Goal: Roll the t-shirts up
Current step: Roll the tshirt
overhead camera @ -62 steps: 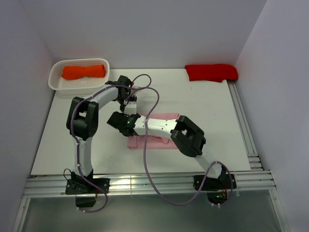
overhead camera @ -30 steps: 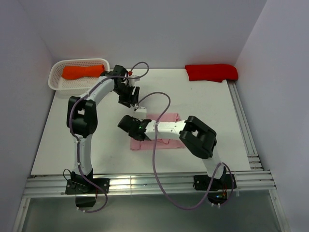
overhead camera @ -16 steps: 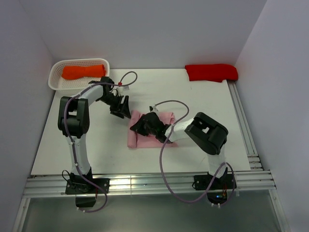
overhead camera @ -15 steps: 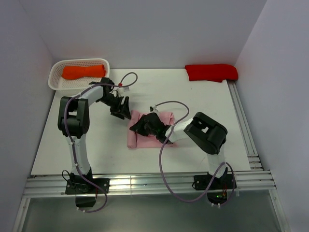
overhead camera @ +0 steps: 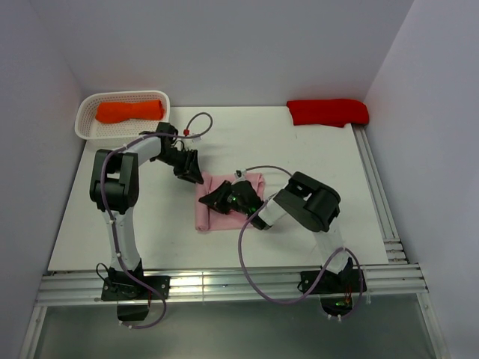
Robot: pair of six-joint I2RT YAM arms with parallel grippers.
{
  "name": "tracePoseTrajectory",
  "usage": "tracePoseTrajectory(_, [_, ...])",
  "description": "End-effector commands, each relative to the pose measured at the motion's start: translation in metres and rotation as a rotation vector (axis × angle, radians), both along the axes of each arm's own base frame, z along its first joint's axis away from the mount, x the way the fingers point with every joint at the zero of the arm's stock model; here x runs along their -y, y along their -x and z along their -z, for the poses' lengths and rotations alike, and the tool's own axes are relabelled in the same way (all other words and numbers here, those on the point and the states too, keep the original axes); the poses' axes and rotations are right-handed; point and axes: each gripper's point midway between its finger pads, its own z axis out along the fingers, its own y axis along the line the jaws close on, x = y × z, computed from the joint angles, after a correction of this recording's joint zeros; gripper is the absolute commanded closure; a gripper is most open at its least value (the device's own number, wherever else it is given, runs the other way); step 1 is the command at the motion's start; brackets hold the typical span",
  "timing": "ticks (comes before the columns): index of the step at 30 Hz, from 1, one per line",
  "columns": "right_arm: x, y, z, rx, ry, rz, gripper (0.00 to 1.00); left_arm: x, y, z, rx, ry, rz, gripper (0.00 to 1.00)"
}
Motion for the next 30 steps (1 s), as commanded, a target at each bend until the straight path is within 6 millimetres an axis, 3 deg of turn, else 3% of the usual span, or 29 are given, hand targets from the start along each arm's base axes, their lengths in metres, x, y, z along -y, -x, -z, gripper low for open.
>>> tracePoseTrajectory(1, [0.005, 0.002, 0.008, 0.001, 0.113, -0.008, 0.69, -0.006, -0.012, 0.004, 0.044, -0.082, -0.041, 0.69])
tracePoseTrajectory(4, [0.007, 0.002, 0.011, 0.006, 0.241, -0.003, 0.58, -0.01, -0.01, 0.008, 0.057, -0.15, -0.043, 0.88])
tracePoseTrajectory(8, [0.011, 0.007, 0.015, -0.031, 0.399, -0.002, 0.49, -0.011, -0.008, 0.009, 0.1, -0.238, -0.032, 0.99])
tracePoseTrajectory(14, [0.024, 0.018, 0.008, -0.067, 0.592, 0.02, 0.44, -0.009, -0.008, 0.007, 0.125, -0.295, -0.02, 1.0])
tracePoseTrajectory(16, [0.019, 0.018, -0.009, -0.037, 0.609, 0.02, 0.44, -0.007, -0.007, 0.008, 0.124, -0.309, -0.019, 1.0])
tracePoseTrajectory(18, [0.025, 0.022, -0.014, -0.028, 0.678, 0.03, 0.43, -0.007, -0.006, 0.01, 0.123, -0.322, -0.017, 1.0])
tracePoseTrajectory(19, [0.018, 0.024, -0.025, -0.006, 0.679, 0.025, 0.43, -0.007, -0.006, 0.01, 0.125, -0.326, -0.014, 1.0])
tracePoseTrajectory(23, [0.027, 0.033, -0.035, 0.02, 0.808, 0.047, 0.43, -0.005, -0.006, 0.01, 0.135, -0.342, -0.009, 1.0])
tracePoseTrajectory(26, [0.021, 0.038, -0.046, 0.061, 0.85, 0.049, 0.43, -0.004, -0.006, 0.009, 0.139, -0.353, -0.007, 1.0])
tracePoseTrajectory(28, [0.014, 0.03, -0.059, 0.108, 0.862, 0.071, 0.43, -0.004, -0.006, 0.009, 0.142, -0.359, -0.004, 1.0])
tracePoseTrajectory(30, [0.012, 0.028, -0.052, 0.128, 0.924, 0.058, 0.44, -0.004, -0.005, 0.01, 0.135, -0.362, -0.003, 1.0])
